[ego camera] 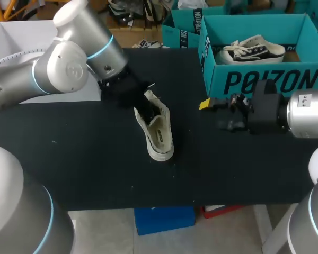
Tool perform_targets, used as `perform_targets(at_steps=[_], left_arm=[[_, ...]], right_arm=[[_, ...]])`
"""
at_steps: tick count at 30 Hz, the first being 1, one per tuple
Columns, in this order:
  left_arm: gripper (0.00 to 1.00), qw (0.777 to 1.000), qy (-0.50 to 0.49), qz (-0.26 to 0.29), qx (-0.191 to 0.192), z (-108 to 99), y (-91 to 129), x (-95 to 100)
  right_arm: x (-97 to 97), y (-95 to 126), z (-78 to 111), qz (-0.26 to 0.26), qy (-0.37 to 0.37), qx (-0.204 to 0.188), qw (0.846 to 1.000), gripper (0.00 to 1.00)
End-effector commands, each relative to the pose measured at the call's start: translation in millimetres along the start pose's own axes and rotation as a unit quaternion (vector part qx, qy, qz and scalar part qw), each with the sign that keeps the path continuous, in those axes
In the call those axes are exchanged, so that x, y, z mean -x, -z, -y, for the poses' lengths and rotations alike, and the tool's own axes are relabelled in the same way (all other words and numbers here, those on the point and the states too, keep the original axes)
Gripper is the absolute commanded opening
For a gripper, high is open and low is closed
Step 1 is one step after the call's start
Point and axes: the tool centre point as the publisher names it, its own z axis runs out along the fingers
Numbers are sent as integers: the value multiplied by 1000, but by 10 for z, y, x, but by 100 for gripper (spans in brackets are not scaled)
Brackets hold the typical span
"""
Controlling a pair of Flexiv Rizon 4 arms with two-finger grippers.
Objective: Take the shoe out of the shoebox, open the shoe tongue, remove and reinsert the insole, then place the shoe into the shoebox
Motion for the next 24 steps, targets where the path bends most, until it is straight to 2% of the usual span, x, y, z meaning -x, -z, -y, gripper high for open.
perform_targets(at_steps=[1,7,11,13,14,15,17,20,24], left_arm=[[0,1000,-3,-1,6,-21,79,9],[0,999,-10,-9,35,-64,451,34],[0,999,-9,-30,44,-1,696,17],[16,998,-10,-34,42,13,755,-2],[14,998,-12,-38,41,36,792,-21],[15,998,-13,-40,42,48,803,-32],[27,998,-14,-46,34,113,821,-90],[33,998,-19,-52,30,194,821,-163],[31,997,-29,-58,30,255,809,-250]], right_arm=[[-1,-5,-4,0,0,0,1000,100],[-1,-5,-4,0,0,0,1000,100],[-1,-5,-4,0,0,0,1000,100],[-1,-5,-4,0,0,0,1000,100],[-1,-5,-4,0,0,0,1000,100],[-1,-5,-4,0,0,0,1000,100],[-1,-5,-4,0,0,0,1000,100],[-1,-5,-4,0,0,0,1000,100],[-1,-5,-4,0,0,0,1000,100]])
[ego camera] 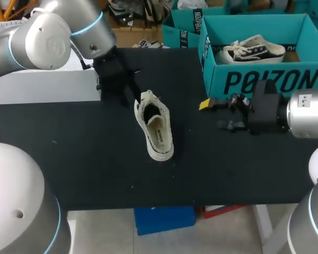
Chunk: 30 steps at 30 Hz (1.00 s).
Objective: Take the shoe out of the shoebox, open the shoe tongue, remove and reinsert the insole, then place the shoe into the shoebox
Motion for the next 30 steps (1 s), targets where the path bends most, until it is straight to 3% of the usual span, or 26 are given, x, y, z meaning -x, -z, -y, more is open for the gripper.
perform_targets(at_steps=[1,8,10,11,15,30], left_arm=[[32,1000,-8,0,6,118,16,-109],[31,1000,-17,4,16,180,70,-141],[29,1000,-19,4,17,181,73,-143],[22,1000,-21,7,16,204,57,-160],[29,999,-33,-28,17,207,-85,-220],[32,998,-49,-49,-2,105,-418,-96]], right_arm=[[-1,-5,-4,0,0,0,1000,100],[-1,-5,-4,0,0,0,1000,100],[-1,-5,-4,0,0,0,1000,100],[-1,-5,-4,0,0,0,1000,100],[-1,-5,-4,0,0,0,1000,100],[-1,-5,-4,0,0,0,1000,100]])
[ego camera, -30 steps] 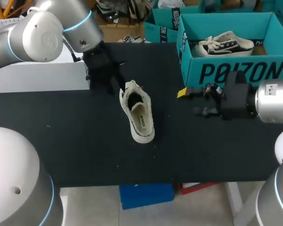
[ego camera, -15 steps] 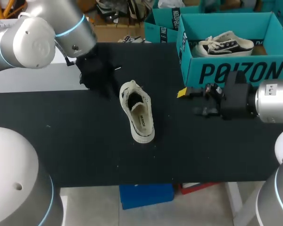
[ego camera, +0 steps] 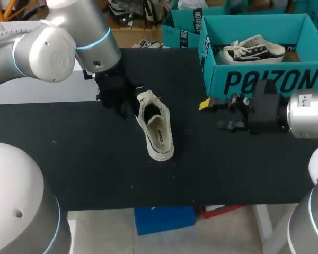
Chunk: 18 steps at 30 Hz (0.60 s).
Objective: Take the shoe out of the shoebox, open the shoe tongue, remove and reinsert the insole, then place the shoe into the shoebox
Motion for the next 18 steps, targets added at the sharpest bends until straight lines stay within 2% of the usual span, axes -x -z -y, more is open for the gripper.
perform_targets(at_steps=[1,7,15,18], left_arm=[[31,1000,-2,-5,-9,-79,-138,66],[31,1000,-7,-15,-12,-45,-254,79],[31,999,2,-35,-24,42,-428,-39],[31,999,7,-38,-22,9,-483,-57]], right_arm=[[-1,-5,-4,0,0,0,1000,100],[-1,-5,-4,0,0,0,1000,100],[-1,-5,-4,0,0,0,1000,100],[-1,-5,-4,0,0,0,1000,100]])
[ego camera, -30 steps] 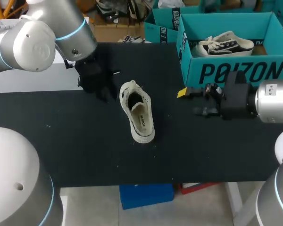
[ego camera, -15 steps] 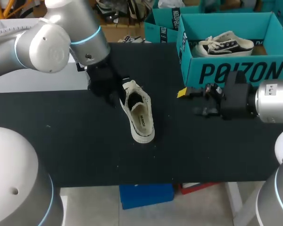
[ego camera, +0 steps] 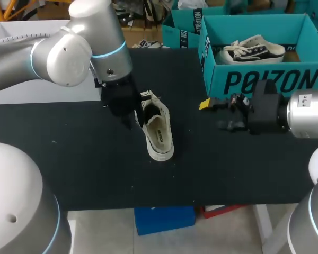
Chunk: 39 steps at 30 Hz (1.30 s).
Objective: Take the shoe out of the shoebox, open the shoe tongue, remove and reinsert the insole, then place the shoe into the shoebox
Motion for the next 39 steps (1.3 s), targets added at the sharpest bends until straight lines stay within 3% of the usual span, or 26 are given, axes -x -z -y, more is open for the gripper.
perform_targets(at_steps=[1,12,19,39], left_arm=[[31,1000,4,2,6,-49,-87,3],[34,999,9,24,31,-283,-79,93],[34,999,8,14,30,-362,-231,102],[30,999,-3,-18,44,-381,-446,164]], right_arm=[[-1,-5,-4,0,0,0,1000,100],[-1,-5,-4,0,0,0,1000,100],[-1,-5,-4,0,0,0,1000,100],[-1,-5,-4,0,0,0,1000,100]])
